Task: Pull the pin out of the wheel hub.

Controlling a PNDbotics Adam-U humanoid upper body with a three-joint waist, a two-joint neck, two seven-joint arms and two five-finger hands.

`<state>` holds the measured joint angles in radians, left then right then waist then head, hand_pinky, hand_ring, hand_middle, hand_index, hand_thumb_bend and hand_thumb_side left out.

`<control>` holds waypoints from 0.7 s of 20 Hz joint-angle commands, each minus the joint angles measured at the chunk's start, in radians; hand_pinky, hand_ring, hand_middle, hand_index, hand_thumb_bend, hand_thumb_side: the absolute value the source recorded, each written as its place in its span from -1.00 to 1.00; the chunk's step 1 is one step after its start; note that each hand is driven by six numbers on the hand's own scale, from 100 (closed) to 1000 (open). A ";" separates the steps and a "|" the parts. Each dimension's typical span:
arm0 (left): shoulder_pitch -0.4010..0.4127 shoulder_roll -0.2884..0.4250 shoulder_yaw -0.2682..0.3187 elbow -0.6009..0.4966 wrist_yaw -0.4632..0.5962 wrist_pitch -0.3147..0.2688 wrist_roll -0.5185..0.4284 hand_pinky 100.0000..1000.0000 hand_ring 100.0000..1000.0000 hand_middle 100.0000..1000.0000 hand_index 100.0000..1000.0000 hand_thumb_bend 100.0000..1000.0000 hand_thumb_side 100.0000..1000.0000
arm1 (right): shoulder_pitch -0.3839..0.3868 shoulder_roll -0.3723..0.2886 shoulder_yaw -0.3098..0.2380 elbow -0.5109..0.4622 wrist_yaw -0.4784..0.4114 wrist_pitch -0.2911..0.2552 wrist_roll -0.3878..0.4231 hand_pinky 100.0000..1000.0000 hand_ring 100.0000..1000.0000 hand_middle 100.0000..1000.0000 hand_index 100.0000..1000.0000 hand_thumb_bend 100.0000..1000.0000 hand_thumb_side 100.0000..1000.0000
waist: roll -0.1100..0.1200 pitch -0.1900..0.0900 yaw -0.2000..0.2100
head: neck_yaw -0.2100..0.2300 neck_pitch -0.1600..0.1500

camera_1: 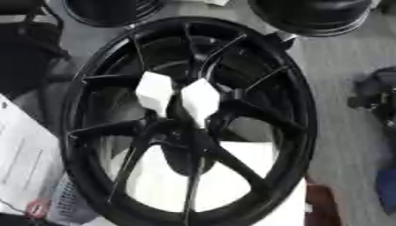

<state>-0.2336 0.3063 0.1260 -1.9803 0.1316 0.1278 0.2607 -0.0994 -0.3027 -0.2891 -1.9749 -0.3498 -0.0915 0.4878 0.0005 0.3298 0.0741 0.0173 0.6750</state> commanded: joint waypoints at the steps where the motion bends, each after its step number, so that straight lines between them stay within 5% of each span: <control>1: -0.012 0.014 0.004 -0.020 -0.004 -0.006 -0.001 0.36 0.28 0.10 0.35 -0.49 0.24 | -0.007 -0.010 -0.008 -0.024 0.008 0.000 -0.004 0.56 0.23 0.19 0.56 -1.00 -0.01 | 0.003 -0.010 -0.008 | -0.018 -0.020; 2: -0.015 0.016 0.005 -0.020 -0.006 -0.007 0.000 0.36 0.28 0.10 0.35 -0.68 0.38 | -0.008 -0.010 -0.010 -0.025 0.009 -0.001 -0.006 0.56 0.23 0.19 0.56 -1.00 -0.01 | 0.004 -0.007 -0.010 | -0.023 -0.023; 3: -0.017 0.024 0.007 -0.020 -0.008 -0.006 0.002 0.36 0.28 0.10 0.35 -0.50 0.24 | -0.009 -0.010 -0.013 -0.025 0.011 -0.003 -0.009 0.56 0.23 0.19 0.56 -1.00 -0.01 | 0.005 -0.003 -0.014 | -0.032 -0.027; 7: -0.033 0.083 0.003 -0.020 -0.017 -0.003 0.000 0.36 0.28 0.10 0.35 -0.51 0.22 | -0.007 -0.009 -0.017 -0.025 0.022 -0.011 -0.012 0.56 0.22 0.18 0.56 -1.00 0.00 | 0.012 0.010 -0.023 | -0.058 -0.039; 14: -0.096 0.348 -0.048 -0.020 -0.066 0.026 -0.057 0.38 0.29 0.10 0.38 -0.53 0.14 | -0.009 -0.013 -0.020 -0.025 0.036 -0.019 -0.015 0.56 0.22 0.18 0.56 -1.00 0.00 | 0.028 0.022 -0.039 | -0.082 -0.045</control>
<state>-0.3191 0.5749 0.0826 -1.9806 0.0781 0.1496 0.2178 -0.1045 -0.3025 -0.3010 -1.9753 -0.3192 -0.1061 0.4743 0.0292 0.3644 0.0347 -0.0588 0.6434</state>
